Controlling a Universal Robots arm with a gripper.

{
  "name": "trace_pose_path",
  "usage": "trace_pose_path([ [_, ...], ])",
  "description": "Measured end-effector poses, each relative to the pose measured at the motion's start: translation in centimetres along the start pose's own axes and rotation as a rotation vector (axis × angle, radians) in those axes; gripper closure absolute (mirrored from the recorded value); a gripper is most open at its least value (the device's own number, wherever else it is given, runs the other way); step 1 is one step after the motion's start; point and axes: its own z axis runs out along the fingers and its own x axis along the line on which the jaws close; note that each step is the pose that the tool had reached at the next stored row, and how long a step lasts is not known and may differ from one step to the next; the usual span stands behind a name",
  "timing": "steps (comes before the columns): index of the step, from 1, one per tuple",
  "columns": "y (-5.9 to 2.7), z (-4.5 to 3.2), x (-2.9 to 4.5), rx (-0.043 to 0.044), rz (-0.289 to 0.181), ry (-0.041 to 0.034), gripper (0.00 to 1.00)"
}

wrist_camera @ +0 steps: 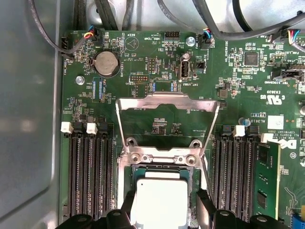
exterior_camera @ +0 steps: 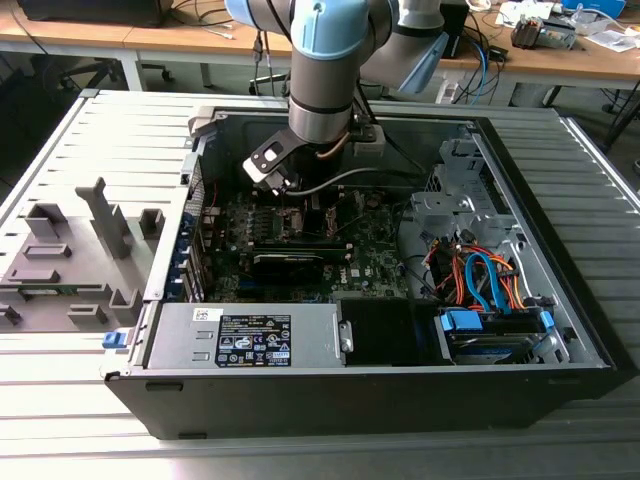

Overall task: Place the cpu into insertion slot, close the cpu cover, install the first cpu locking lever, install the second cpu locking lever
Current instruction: 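Place the cpu into insertion slot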

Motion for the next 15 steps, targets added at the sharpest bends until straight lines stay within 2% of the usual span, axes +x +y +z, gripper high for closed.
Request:
trace_pose_path([
  [4, -0.03, -1.0, 0.01, 0.0, 0.0, 0.0012, 0.39],
  [7, -0.02, -1.07, 0.08, 0.0, 0.0, 0.0015, 0.39],
  [9, -0.02, -1.06, 0.39, 0.0, 0.0, 0.0015, 0.41],
  [12, -0.01, -1.06, 0.55, 0.0, 0.0, 0.0015, 0.6],
  [13, -0.01, -1.06, 0.6, 0.0, 0.0, 0.0016, 0.6],
  [14, -0.01, -1.06, 0.62, 0.0, 0.0, 0.0015, 0.72],
  [15, -0.01, -1.06, 0.62, 0.0, 0.0, 0.0016, 0.78],
])
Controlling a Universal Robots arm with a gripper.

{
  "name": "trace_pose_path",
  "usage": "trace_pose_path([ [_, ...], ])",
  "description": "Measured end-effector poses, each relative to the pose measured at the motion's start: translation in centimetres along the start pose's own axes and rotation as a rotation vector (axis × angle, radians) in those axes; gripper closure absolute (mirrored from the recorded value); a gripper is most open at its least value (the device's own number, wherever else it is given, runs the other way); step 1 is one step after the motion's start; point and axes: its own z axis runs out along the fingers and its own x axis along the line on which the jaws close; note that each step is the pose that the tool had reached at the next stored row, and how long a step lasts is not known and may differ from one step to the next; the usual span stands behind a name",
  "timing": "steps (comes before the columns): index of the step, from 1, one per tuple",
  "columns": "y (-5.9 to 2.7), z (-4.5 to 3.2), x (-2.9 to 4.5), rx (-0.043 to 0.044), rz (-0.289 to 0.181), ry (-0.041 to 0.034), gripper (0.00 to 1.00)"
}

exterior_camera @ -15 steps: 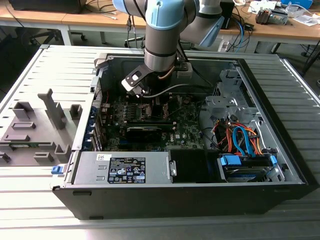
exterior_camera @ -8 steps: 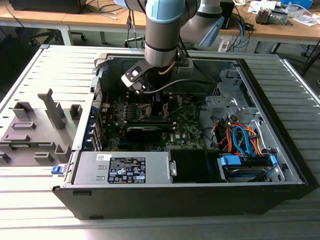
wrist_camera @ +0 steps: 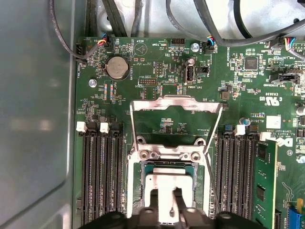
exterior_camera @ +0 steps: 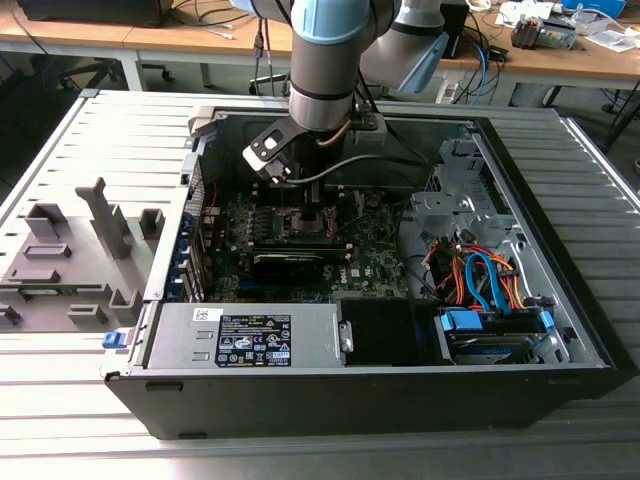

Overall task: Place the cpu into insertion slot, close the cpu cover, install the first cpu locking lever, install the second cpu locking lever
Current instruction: 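Place the cpu into insertion slot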

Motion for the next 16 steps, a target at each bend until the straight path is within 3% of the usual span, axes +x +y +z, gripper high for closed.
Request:
trace_pose_path([
  [4, 0.01, 0.0, 0.01, 0.0, 0.0, 0.0, 0.89],
  [16, 0.07, -0.12, -0.01, 0.0003, 0.0, -0.0001, 0.89],
])
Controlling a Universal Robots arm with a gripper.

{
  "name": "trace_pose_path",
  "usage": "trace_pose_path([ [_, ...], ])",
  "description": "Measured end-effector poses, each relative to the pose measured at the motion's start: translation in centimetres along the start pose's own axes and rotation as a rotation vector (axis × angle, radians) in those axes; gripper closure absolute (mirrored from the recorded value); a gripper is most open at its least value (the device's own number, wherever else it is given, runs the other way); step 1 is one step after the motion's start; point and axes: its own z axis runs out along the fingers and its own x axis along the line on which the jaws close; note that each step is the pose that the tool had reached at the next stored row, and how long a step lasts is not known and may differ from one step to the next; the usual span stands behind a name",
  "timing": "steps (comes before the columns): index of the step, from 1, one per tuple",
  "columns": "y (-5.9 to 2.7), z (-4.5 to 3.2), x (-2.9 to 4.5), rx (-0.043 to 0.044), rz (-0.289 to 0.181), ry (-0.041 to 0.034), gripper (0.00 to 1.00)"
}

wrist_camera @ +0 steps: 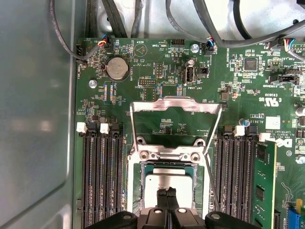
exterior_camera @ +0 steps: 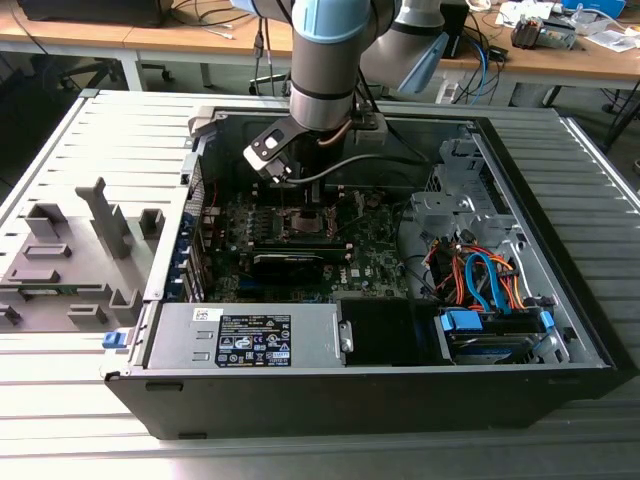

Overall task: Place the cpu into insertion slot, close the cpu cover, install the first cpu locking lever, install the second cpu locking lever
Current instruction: 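Place the cpu into insertion slot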

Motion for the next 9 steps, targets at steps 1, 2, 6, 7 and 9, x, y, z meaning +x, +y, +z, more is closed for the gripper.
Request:
trace_pose_path([
  [1, 0.0, -0.03, 0.0, -0.0001, 0.0, 0.0001, 0.89],
  [2, 0.0, -0.11, 0.0, 0.0, 0.0, 0.0, 0.89],
  [6, -0.01, -0.35, 0.0, -0.0001, 0.0, 0.0001, 0.89],
  [7, -0.01, -0.4, 0.0, -0.0001, 0.0, 0.0, 0.89],
  [9, -0.02, -0.53, 0.01, -0.0001, 0.0, 0.0001, 0.89],
])
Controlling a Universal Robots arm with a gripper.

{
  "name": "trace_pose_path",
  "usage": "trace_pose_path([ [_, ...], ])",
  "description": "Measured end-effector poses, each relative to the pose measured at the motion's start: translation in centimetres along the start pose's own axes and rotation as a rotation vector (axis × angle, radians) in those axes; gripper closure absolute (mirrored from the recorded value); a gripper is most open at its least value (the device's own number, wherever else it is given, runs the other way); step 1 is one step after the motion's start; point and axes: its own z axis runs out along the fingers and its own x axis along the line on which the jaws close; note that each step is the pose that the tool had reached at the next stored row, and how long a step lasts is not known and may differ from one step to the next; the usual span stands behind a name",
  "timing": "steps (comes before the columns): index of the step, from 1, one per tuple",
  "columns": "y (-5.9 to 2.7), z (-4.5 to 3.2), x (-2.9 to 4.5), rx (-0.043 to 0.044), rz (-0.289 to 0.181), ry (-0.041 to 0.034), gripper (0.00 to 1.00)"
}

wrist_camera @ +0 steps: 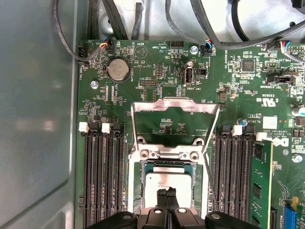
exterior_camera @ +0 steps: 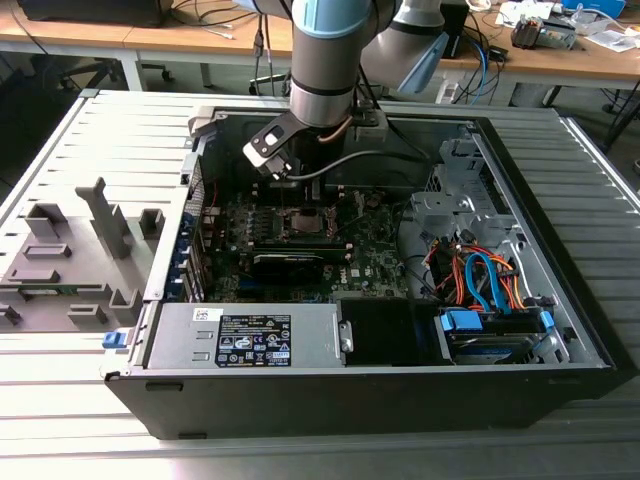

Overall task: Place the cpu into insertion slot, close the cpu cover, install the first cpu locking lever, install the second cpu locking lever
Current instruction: 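Place the cpu into insertion slot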

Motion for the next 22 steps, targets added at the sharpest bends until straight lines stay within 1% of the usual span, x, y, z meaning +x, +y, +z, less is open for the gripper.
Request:
trace_pose_path([
  [10, -0.02, -0.74, 0.01, 0.0, 0.0, 0.0, 0.89],
  [17, -0.06, -1.83, 0.02, 0.0, 0.0, 0.0, 0.89],
  [22, -0.07, -2.14, 0.03, 0.0, 0.0, 0.0, 0.89],
])
